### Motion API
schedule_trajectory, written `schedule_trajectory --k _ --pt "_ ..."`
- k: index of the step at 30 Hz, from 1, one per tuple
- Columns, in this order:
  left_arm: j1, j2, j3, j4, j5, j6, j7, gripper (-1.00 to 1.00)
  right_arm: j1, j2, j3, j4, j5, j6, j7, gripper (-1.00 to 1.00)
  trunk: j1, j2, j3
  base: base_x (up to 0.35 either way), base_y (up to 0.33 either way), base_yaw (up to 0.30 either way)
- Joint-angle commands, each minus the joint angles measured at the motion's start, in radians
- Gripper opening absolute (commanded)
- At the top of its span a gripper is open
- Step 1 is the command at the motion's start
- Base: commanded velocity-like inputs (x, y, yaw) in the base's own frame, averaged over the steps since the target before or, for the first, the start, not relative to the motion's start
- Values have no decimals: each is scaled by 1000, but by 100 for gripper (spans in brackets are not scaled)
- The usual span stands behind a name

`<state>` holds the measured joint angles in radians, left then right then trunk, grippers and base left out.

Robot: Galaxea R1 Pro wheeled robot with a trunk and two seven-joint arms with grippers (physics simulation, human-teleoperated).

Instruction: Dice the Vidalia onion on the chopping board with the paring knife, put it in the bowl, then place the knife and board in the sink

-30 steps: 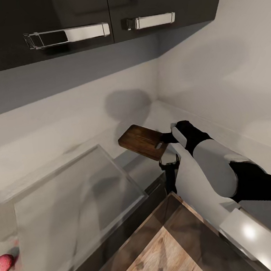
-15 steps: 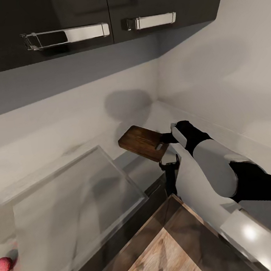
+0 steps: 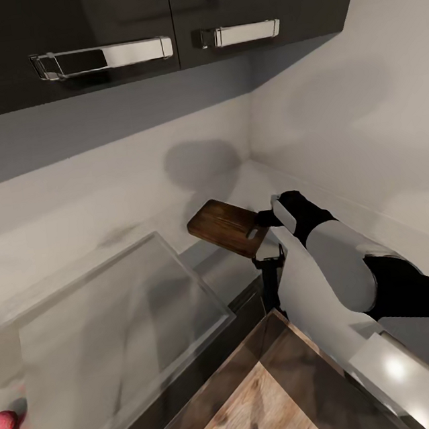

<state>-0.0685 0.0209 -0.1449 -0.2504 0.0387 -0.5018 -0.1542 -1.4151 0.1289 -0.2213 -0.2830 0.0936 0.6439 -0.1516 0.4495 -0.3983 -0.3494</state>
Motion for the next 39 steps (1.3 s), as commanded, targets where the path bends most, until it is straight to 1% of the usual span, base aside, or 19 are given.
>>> schedule_trajectory --k 1,4,6,9,21,23,26,27,31,35,39 --pt "-1 1 -4 0 4 -3 -2 100 -1 1 -8 -1 10 5 1 100 1 -2 -2 0 0 0" --pt "-1 1 -4 0 4 -3 -2 100 -1 -1 -8 2 11 -2 1 100 1 -2 -2 0 0 0" --pt "-1 1 -4 0 4 -3 -2 100 -1 -1 -9 4 12 -22 1 100 1 -2 -2 0 0 0" --pt "-1 1 -4 0 4 -3 -2 100 -1 -2 -9 6 12 -32 1 100 1 -2 -2 0 0 0" --pt "-1 1 -4 0 4 -3 -2 100 -1 -4 -8 8 13 -38 1 100 1 -2 -2 0 0 0" --pt "11 11 -10 11 10 -6 -4 100 -12 7 3 17 21 -34 3 100 1 -2 -2 0 0 0" --pt "28 14 -10 17 10 -5 -4 100 -29 24 13 15 25 -33 3 100 1 -2 -2 0 0 0" --pt "34 18 -8 23 9 -5 -5 100 -35 23 19 12 31 -28 3 100 1 -2 -2 0 0 0" --pt "57 19 -5 45 5 -8 -5 100 -57 1 42 6 55 -21 5 100 1 -2 -2 0 0 0" --pt "59 19 -4 68 5 -9 -5 100 -80 -22 65 2 81 -18 6 100 1 -2 -2 0 0 0" --pt "59 19 -4 90 5 -9 -5 100 -103 -22 88 0 105 -3 6 100 1 -2 -2 0 0 0"
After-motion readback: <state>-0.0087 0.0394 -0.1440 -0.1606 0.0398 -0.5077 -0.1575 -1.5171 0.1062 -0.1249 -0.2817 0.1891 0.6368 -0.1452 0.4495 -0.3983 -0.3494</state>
